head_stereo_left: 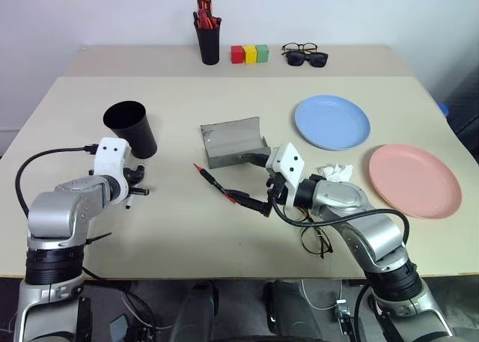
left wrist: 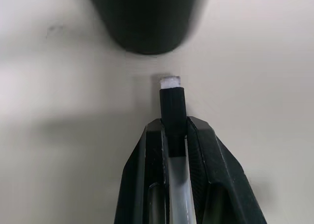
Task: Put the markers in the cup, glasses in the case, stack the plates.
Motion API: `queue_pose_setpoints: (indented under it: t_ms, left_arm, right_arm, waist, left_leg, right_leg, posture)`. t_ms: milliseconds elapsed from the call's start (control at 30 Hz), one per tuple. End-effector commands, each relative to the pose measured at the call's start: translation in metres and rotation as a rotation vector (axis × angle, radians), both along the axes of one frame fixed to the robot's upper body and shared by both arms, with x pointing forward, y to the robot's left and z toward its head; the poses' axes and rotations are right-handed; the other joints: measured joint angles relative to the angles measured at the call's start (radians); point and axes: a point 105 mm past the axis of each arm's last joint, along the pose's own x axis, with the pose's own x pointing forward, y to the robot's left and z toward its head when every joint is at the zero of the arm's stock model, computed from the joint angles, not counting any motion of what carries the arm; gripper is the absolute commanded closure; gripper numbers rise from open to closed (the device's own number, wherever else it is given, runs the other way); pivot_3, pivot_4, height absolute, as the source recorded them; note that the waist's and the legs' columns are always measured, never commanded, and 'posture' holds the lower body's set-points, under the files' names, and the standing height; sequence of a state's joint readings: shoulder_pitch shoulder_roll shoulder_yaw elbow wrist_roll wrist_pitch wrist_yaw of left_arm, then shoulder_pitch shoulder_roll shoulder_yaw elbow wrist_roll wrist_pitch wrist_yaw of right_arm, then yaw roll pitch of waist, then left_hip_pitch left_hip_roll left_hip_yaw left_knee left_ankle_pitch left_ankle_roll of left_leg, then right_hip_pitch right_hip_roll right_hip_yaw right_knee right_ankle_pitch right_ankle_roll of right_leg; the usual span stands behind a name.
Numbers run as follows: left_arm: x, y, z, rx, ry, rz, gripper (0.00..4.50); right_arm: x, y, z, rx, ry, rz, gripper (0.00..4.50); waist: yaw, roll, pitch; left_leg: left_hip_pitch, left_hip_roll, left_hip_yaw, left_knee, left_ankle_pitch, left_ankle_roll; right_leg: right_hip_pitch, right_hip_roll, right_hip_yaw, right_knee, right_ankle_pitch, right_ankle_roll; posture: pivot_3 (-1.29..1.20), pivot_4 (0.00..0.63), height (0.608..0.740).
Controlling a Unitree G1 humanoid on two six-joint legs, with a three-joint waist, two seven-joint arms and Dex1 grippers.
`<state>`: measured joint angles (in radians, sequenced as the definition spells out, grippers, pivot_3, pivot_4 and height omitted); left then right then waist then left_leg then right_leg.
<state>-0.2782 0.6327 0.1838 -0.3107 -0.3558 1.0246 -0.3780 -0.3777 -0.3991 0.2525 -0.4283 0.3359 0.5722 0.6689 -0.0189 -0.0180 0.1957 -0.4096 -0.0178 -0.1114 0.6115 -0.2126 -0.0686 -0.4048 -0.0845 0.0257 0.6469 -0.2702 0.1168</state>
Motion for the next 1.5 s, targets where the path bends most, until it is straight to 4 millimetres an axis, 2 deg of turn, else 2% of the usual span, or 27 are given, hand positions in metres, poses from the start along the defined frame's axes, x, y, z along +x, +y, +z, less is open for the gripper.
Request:
queue_pose_setpoints:
  t_ms: [33, 67, 133, 233, 333, 433, 500, 667, 800, 900, 933, 1000, 1067, 1100, 1133, 1167, 1367, 1433, 1500]
  left_arm:
    - [-0.019, -0.063, 0.063, -0.056, -0.366, -0.381, 4.45]
    - [-0.019, -0.066, 0.077, -0.086, -0.452, -0.383, 4.45]
    - [-0.009, -0.059, 0.103, -0.134, -0.606, -0.297, 4.45]
    - [0.016, -0.023, 0.141, -0.151, -0.784, -0.028, 4.45]
    - [0.031, 0.008, 0.159, -0.027, -0.896, 0.153, 4.45]
    - [0.043, 0.025, 0.158, -0.015, -0.923, 0.247, 4.45]
    - [0.054, 0.031, 0.148, -0.034, -0.898, 0.288, 4.45]
    - [0.064, 0.028, 0.129, -0.03, -0.854, 0.273, 4.45]
    - [0.065, 0.026, 0.121, -0.032, -0.831, 0.275, 2.58]
    - [0.06, 0.02, 0.13, -0.077, -0.877, 0.247, 1.02]
    - [0.057, 0.016, 0.137, -0.103, -0.908, 0.224, 0.58]
    - [0.049, 0.003, 0.149, -0.15, -0.947, 0.139, 0.58]
    - [0.036, -0.032, 0.147, -0.192, -0.877, -0.105, 0.58]
    - [0.02, -0.061, 0.132, -0.145, -0.776, -0.334, 0.38]
    - [0.005, -0.082, 0.113, -0.076, -0.674, -0.512, 0.13]
    - [-0.005, -0.092, 0.095, -0.005, -0.579, -0.621, 0.03]
    - [-0.024, -0.11, 0.034, 0.215, -0.218, -0.994, 0.03]
    - [-0.018, -0.11, 0.017, 0.345, -0.146, -1.098, 0.03]
    - [-0.01, -0.112, 0.009, 0.42, -0.115, -1.167, 0.03]
  right_arm:
    - [-0.001, 0.01, 0.016, 0.026, -0.062, 0.049, 0.0]
    - [0.0, 0.011, 0.017, 0.028, -0.067, 0.055, 0.0]
    - [0.003, 0.014, 0.02, 0.033, -0.076, 0.062, 0.0]
    - [0.005, 0.019, 0.024, 0.046, -0.089, 0.076, 0.0]
    - [0.006, 0.024, 0.028, 0.06, -0.099, 0.092, 0.0]
    - [0.006, 0.028, 0.029, 0.066, -0.104, 0.102, 0.0]
    - [0.006, 0.03, 0.029, 0.068, -0.106, 0.107, 0.0]
    - [0.006, 0.03, 0.031, 0.073, -0.117, 0.098, 0.0]
    - [0.008, 0.028, 0.032, 0.073, -0.122, 0.081, 0.0]
    - [0.008, 0.027, 0.032, 0.073, -0.123, 0.076, 0.0]
    - [0.008, 0.026, 0.032, 0.072, -0.124, 0.072, 0.0]
    - [0.01, 0.022, 0.032, 0.067, -0.126, 0.06, 0.0]
    - [0.015, 0.013, 0.031, 0.053, -0.129, 0.032, 0.0]
    - [0.021, 0.001, 0.03, 0.034, -0.132, -0.004, 0.0]
    - [0.025, -0.008, 0.03, 0.019, -0.134, -0.033, 0.0]
    - [0.028, -0.015, 0.03, 0.007, -0.136, -0.052, 0.0]
    - [0.024, -0.038, 0.023, -0.07, -0.117, -0.047, 0.0]
    - [0.025, -0.042, 0.022, -0.086, -0.115, -0.052, 0.0]
    - [0.025, -0.043, 0.023, -0.087, -0.114, -0.058, 0.0]
  waist:
    - [0.007, 0.0, 0.0]
    - [0.009, 0.0, 0.0]
    - [0.009, 0.0, 0.0]
    - [0.007, -0.001, -0.001]
    - [-0.006, -0.001, 0.0]
    - [-0.003, -0.001, 0.0]
    - [0.0, -0.001, 0.0]
    - [0.002, -0.002, 0.0]
    - [0.001, -0.002, 0.0]
    - [-0.001, -0.002, 0.0]
    - [-0.001, -0.002, 0.0]
    - [0.0, -0.002, 0.0]
    - [0.0, -0.002, 0.0]
    - [-0.002, -0.002, 0.0]
    - [-0.006, -0.001, 0.0]
    - [-0.008, -0.001, 0.0]
    - [-0.002, 0.0, 0.0]
    - [-0.001, 0.0, 0.0]
    - [0.0, 0.0, 0.0]
  left_leg:
    - [0.0, 0.0, 0.0, 0.0, 0.0, -0.001]
    - [-0.001, -0.001, 0.0, 0.0, 0.001, -0.001]
    - [-0.001, -0.002, 0.0, 0.001, 0.001, -0.002]
    - [0.0, -0.002, 0.0, 0.001, 0.001, -0.001]
    - [0.0, -0.001, 0.0, 0.001, 0.001, -0.001]
    - [0.001, -0.001, 0.0, 0.0, 0.001, -0.001]
    - [0.0, -0.001, -0.001, 0.0, 0.001, -0.001]
    - [-0.001, -0.002, -0.001, 0.002, 0.001, -0.001]
    - [-0.001, -0.002, -0.001, 0.002, 0.001, -0.001]
    - [0.0, -0.001, -0.001, 0.002, 0.001, -0.001]
    - [0.0, -0.001, -0.001, 0.002, 0.001, -0.001]
    - [0.0, -0.001, -0.001, 0.002, 0.001, -0.001]
    - [-0.001, -0.001, -0.001, 0.002, 0.001, -0.001]
    - [-0.001, -0.001, -0.001, 0.002, 0.001, -0.001]
    - [-0.001, -0.001, -0.001, 0.001, 0.001, -0.001]
    - [0.0, -0.001, 0.0, 0.001, 0.001, -0.001]
    - [0.001, 0.001, 0.0, 0.0, 0.001, -0.001]
    - [0.001, 0.001, 0.0, 0.001, 0.001, -0.001]
    - [0.0, 0.001, 0.0, 0.001, 0.001, -0.001]
  right_leg:
    - [0.0, -0.001, 0.0, 0.0, 0.0, 0.0]
    - [0.0, -0.001, 0.0, -0.001, -0.001, -0.001]
    - [0.001, -0.002, 0.0, -0.002, -0.002, -0.003]
    - [0.002, -0.002, -0.001, -0.002, 0.0, 0.0]
    - [0.001, 0.0, 0.0, 0.0, 0.0, 0.001]
    - [0.0, 0.0, 0.0, 0.001, 0.0, 0.001]
    - [0.0, 0.001, -0.001, 0.001, 0.0, 0.001]
    - [0.0, 0.0, -0.001, 0.001, 0.0, 0.001]
    - [0.0, 0.0, -0.001, 0.001, 0.0, 0.001]
    - [0.0, 0.0, -0.001, 0.001, 0.0, 0.001]
    - [0.0, 0.0, -0.001, 0.002, 0.0, 0.001]
    - [0.0, 0.0, -0.001, 0.001, 0.0, 0.001]
    - [0.0, 0.0, -0.001, 0.001, 0.0, 0.001]
    - [0.0, 0.0, -0.001, 0.001, 0.0, 0.001]
    - [0.0, 0.0, 0.0, 0.001, 0.0, 0.001]
    - [0.0, 0.0, 0.0, 0.001, 0.0, 0.001]
    - [0.0, 0.003, 0.0, 0.001, -0.001, -0.001]
    - [0.001, 0.003, 0.0, 0.001, -0.001, -0.002]
    - [0.001, 0.003, 0.0, 0.001, 0.0, 0.0]
  posture:
    - [0.0, 0.15, 0.74]
    - [0.0, 0.15, 0.74]
    - [0.0, 0.15, 0.74]
    - [0.0, 0.15, 0.74]
    - [0.0, 0.15, 0.74]
    - [0.0, 0.15, 0.74]
    - [0.0, 0.15, 0.74]
    - [0.0, 0.15, 0.74]
    - [0.0, 0.15, 0.74]
    - [0.0, 0.15, 0.74]
    - [0.0, 0.15, 0.74]
    - [0.0, 0.15, 0.74]
    - [0.0, 0.15, 0.74]
    - [0.0, 0.15, 0.74]
    - [0.0, 0.15, 0.74]
    - [0.0, 0.15, 0.74]
    - [0.0, 0.15, 0.74]
    - [0.0, 0.15, 0.74]
    - [0.0, 0.15, 0.74]
